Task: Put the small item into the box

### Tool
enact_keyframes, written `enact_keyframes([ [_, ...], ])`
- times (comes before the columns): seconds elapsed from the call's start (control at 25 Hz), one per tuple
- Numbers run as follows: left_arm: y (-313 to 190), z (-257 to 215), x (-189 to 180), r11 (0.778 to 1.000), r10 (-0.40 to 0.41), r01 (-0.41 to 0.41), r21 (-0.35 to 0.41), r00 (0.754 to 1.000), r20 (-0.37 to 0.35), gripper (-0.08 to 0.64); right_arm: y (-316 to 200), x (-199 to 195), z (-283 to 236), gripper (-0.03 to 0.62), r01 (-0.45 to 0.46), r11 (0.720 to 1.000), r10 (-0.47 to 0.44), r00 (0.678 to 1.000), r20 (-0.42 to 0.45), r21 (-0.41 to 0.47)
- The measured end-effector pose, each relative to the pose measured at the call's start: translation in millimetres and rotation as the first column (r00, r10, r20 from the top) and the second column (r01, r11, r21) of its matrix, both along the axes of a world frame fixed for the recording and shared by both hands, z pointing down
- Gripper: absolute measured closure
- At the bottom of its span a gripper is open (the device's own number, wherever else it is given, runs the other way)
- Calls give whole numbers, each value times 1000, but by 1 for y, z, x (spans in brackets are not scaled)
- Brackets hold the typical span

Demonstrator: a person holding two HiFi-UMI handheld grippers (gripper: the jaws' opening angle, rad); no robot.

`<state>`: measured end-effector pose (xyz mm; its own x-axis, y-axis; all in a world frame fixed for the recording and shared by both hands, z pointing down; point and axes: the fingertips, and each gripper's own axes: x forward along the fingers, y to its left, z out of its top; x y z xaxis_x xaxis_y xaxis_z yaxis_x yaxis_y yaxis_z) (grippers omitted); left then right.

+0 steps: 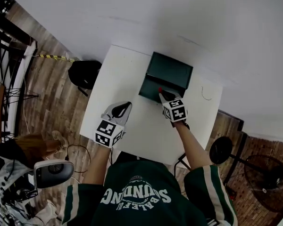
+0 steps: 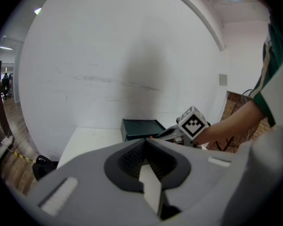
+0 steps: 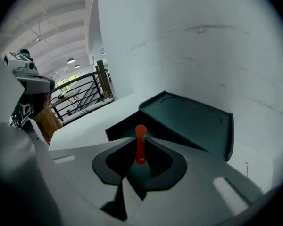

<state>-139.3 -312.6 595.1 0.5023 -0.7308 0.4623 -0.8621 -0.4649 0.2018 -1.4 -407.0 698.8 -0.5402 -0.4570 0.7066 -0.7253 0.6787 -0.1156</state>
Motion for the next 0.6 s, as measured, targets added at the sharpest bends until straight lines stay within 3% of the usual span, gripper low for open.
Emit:
enact_keyframes([
  [0.4, 18, 5, -37, 994, -108, 108, -18, 994, 7, 508, -17, 1, 55, 535, 3, 987, -31, 985, -169, -160],
  [0.6, 25, 9, -46, 991, -129, 130, -28, 992, 7, 508, -16, -1, 69, 535, 5, 978, -47, 979, -198, -209],
])
